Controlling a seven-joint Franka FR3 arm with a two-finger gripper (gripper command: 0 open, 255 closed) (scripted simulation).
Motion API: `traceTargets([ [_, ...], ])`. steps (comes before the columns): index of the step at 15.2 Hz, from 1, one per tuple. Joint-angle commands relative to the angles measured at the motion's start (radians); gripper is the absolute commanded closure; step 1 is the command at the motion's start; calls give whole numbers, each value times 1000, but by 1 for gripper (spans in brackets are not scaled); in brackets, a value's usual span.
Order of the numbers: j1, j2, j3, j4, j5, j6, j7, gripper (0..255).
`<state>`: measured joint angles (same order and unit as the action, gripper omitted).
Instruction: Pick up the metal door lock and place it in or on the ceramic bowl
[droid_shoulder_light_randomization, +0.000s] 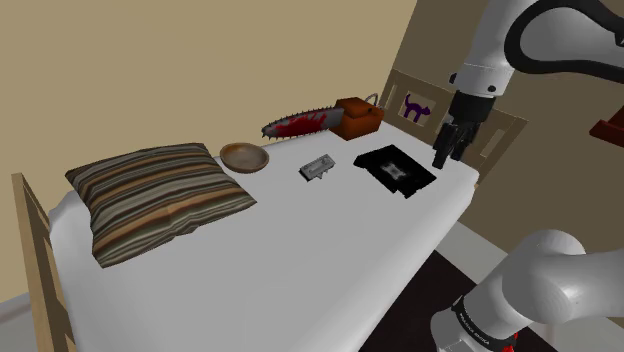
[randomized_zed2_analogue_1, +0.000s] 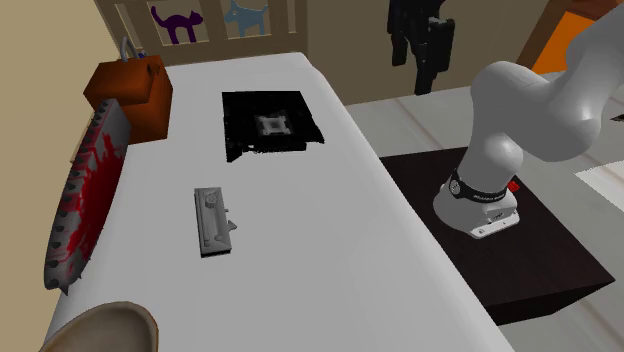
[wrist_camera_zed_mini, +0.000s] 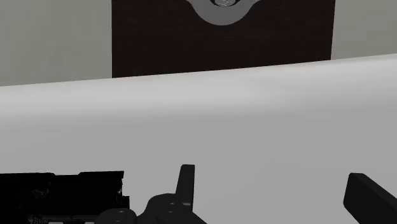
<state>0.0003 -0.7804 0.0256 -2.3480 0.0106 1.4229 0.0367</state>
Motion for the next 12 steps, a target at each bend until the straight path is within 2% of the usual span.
traceTargets([
  [1, 0, 0, 0, 0, 0, 0, 0, 0],
  [6, -33, 52, 79, -86, 67, 213, 194, 0],
  [12, -80, 177, 175, -132, 115, 478, 418, 0],
])
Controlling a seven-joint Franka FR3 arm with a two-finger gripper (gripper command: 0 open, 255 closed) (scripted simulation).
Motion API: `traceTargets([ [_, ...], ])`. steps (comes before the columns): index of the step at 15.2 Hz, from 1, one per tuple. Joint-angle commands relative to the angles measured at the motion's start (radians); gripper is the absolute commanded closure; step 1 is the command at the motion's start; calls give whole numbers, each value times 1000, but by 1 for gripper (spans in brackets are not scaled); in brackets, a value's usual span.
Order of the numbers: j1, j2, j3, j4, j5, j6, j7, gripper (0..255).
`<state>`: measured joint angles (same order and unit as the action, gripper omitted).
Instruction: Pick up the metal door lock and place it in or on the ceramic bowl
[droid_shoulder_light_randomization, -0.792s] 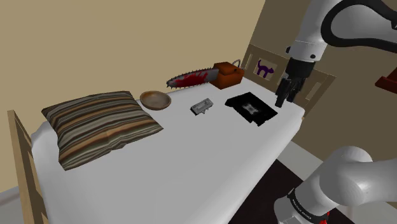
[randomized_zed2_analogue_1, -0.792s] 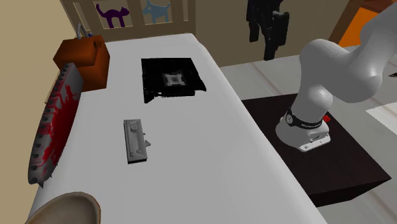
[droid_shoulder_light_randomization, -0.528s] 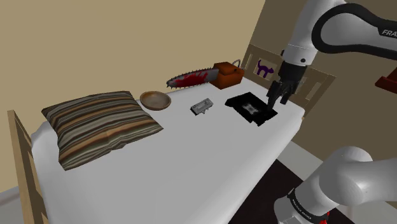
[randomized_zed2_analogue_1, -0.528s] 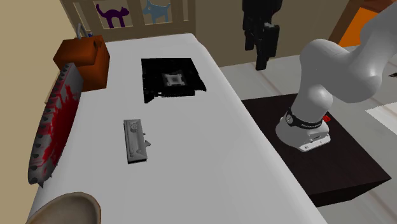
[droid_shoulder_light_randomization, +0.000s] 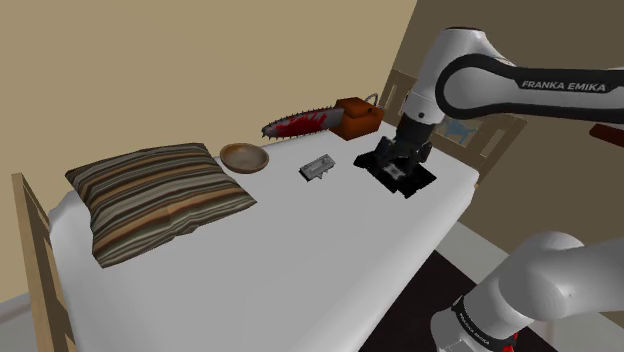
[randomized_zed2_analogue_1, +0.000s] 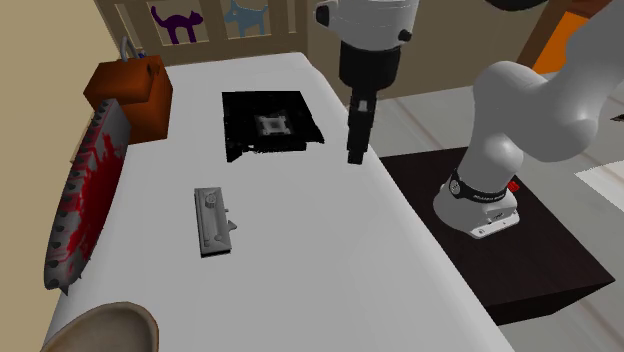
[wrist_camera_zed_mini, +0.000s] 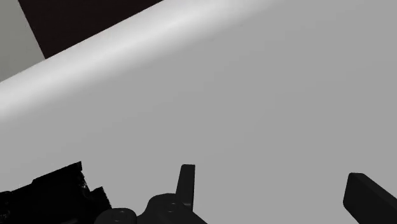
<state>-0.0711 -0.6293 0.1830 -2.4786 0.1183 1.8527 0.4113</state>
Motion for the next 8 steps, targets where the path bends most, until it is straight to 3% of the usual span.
traceTargets([
  [1, -18, 53, 34, -3, 10, 92, 81, 0],
  [8, -104, 274, 142, 35, -26, 377, 364, 0],
])
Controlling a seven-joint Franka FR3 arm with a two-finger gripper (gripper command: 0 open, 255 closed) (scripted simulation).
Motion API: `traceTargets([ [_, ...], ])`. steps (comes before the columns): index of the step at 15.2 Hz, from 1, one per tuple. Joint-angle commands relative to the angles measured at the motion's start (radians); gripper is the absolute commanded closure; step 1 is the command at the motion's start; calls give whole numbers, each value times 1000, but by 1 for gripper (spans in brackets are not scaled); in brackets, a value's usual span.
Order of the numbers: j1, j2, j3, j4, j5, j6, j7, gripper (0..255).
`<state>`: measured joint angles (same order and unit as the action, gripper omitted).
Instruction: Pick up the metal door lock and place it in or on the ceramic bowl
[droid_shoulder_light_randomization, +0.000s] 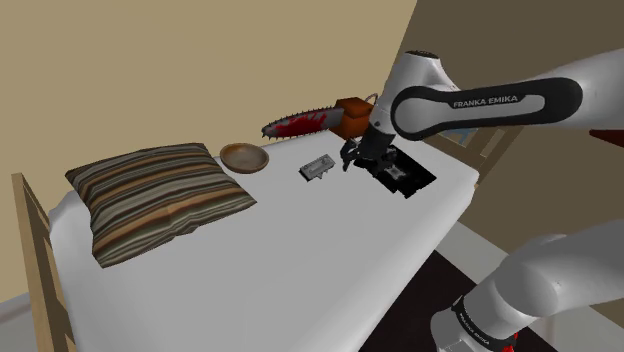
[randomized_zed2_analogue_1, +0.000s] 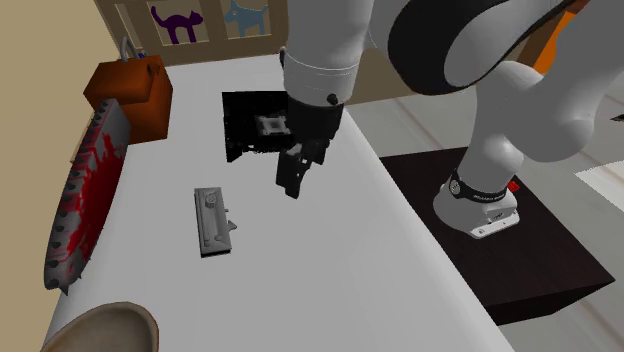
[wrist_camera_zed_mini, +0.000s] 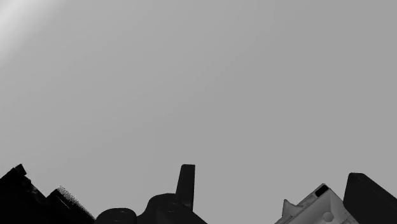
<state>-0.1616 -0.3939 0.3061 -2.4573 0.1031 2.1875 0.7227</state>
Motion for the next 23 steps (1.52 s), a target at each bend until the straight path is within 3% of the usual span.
traceTargets([
  [1, -29, 73, 34, 26, -26, 79, 98, 0],
  [5, -90, 217, 83, 88, -123, 206, 296, 0],
  [9, -138, 365, 107, 172, -272, 298, 524, 0],
  [14, -143, 539, 71, 305, -483, 358, 815, 0],
  [23, -125, 635, 36, 325, -565, 421, 871, 0],
])
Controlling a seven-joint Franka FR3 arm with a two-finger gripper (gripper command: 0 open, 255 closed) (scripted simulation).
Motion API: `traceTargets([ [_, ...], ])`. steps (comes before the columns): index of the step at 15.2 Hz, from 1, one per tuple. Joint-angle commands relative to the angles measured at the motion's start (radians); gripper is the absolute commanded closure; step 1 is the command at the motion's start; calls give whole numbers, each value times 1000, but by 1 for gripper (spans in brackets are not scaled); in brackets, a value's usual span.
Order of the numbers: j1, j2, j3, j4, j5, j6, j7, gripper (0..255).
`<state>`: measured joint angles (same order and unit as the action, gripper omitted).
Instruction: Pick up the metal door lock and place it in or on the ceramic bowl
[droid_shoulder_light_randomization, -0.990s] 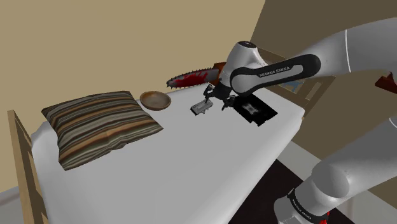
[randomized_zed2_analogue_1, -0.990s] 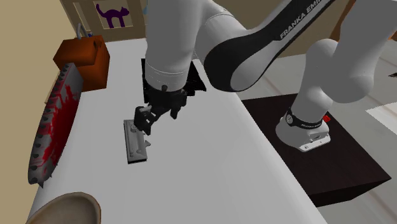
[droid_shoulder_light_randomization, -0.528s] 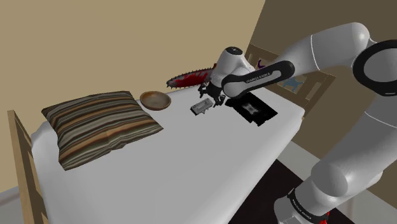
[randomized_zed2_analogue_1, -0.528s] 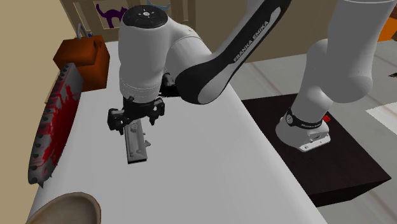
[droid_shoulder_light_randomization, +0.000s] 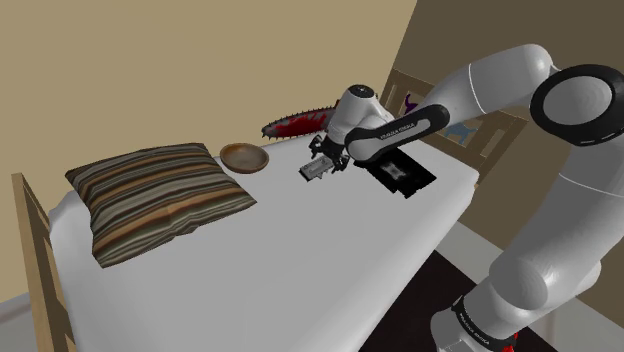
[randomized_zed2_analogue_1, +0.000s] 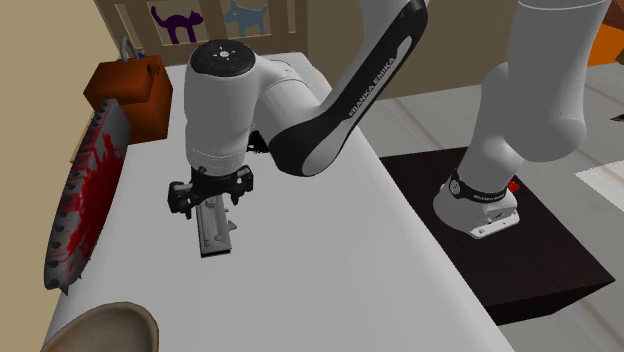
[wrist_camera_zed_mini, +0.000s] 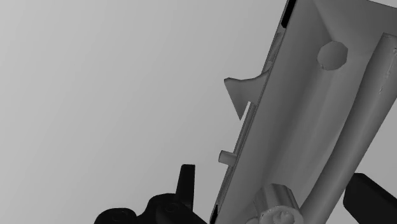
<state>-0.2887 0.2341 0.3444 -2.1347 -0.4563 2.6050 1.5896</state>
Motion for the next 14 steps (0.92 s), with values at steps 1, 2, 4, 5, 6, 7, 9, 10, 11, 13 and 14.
traceTargets([
  [1, 2, 7, -2, 3, -6, 3, 4, 0],
  [2, 2, 7, -2, 3, -6, 3, 4, 0],
  [4, 2, 7, -2, 3, -6, 3, 4, 0],
  [5, 2, 7, -2, 3, -6, 3, 4, 0],
  [6, 2, 7, -2, 3, -6, 3, 4, 0],
  [7, 2, 7, -2, 3, -6, 3, 4, 0],
  [9, 2, 7, -2, 3, -6, 3, 4, 255],
  [10, 2, 7, -2, 3, -6, 3, 4, 255],
  [11, 2, 6, -2, 3, -5, 3, 4, 255],
  [13, 2, 7, -2, 3, -5, 3, 4, 255],
  [14, 2, 7, -2, 3, -5, 3, 4, 255],
])
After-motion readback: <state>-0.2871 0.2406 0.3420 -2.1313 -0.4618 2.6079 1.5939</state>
